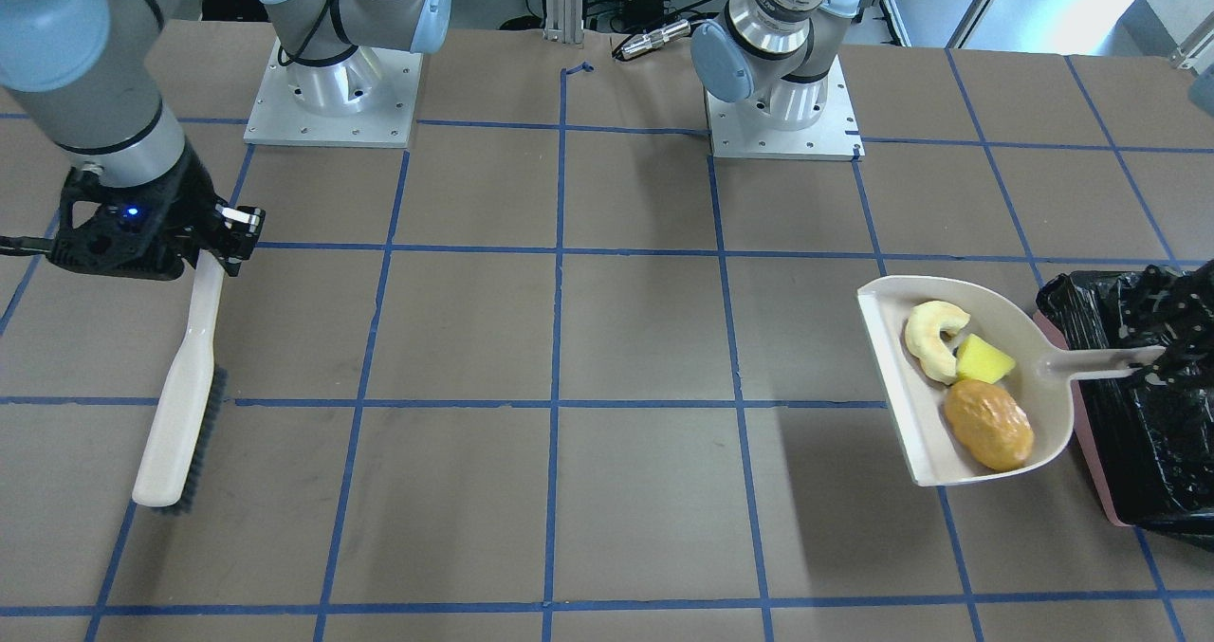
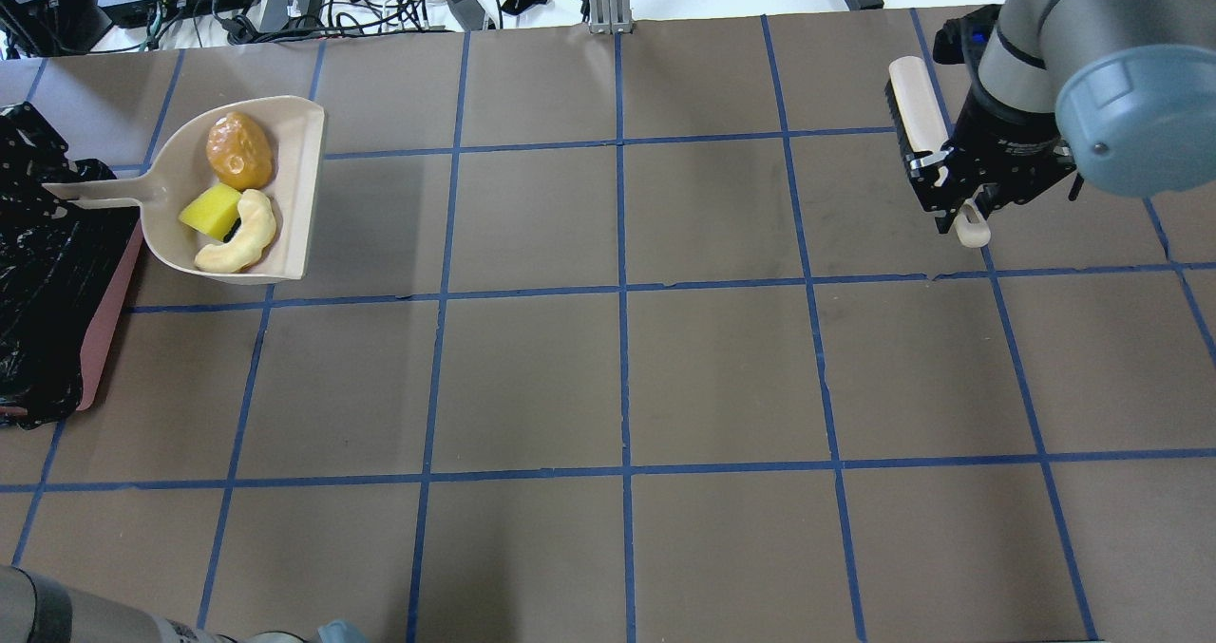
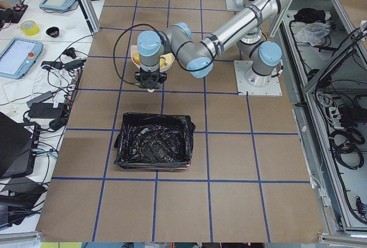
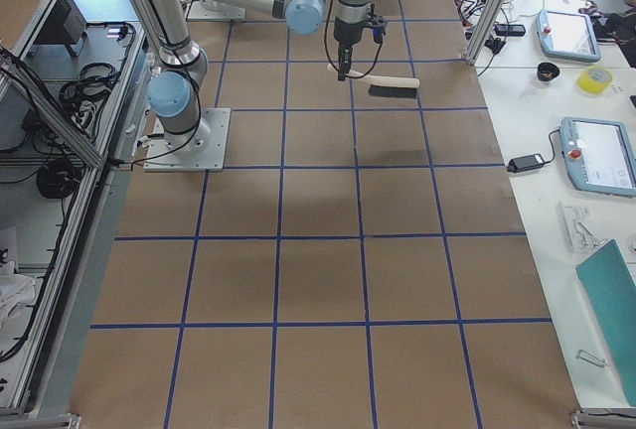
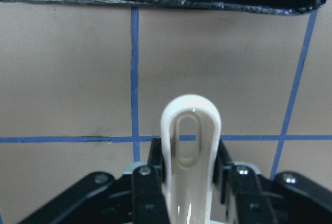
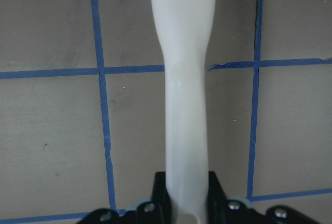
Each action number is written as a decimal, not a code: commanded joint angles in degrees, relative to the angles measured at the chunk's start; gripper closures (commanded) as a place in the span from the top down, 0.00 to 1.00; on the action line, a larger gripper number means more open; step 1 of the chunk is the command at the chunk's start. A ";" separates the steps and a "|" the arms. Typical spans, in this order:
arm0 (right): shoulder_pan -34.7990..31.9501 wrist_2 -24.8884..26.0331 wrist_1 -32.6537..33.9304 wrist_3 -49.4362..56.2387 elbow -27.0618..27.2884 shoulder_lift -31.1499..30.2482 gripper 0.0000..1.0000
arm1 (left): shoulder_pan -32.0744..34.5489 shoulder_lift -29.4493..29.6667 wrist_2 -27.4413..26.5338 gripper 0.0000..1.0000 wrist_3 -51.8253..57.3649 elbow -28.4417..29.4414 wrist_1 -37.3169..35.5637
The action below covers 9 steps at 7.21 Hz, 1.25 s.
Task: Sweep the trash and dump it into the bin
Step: 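Carry the dustpan toward the black bin with the left gripper while the right withdraws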
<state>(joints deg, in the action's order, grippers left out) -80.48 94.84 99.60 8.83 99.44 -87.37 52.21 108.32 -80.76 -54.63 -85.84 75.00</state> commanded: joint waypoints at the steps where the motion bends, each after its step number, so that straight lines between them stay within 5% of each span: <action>1: 7.15 -1.67 0.86 9.87 0.05 1.49 0.19 | -3.95 4.69 -0.01 0.00 3.03 7.93 1.90; 6: 9.11 -4.55 7.18 7.97 0.84 8.96 0.18 | -10.19 19.63 -4.12 0.00 8.91 31.39 7.32; 9: 9.38 -4.92 13.69 8.57 1.28 13.27 0.19 | -14.68 22.72 -7.02 0.00 17.68 38.10 9.55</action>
<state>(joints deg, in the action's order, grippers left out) -71.19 89.94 111.96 17.47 100.65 -75.24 38.96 129.94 -85.75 -40.56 -49.95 84.08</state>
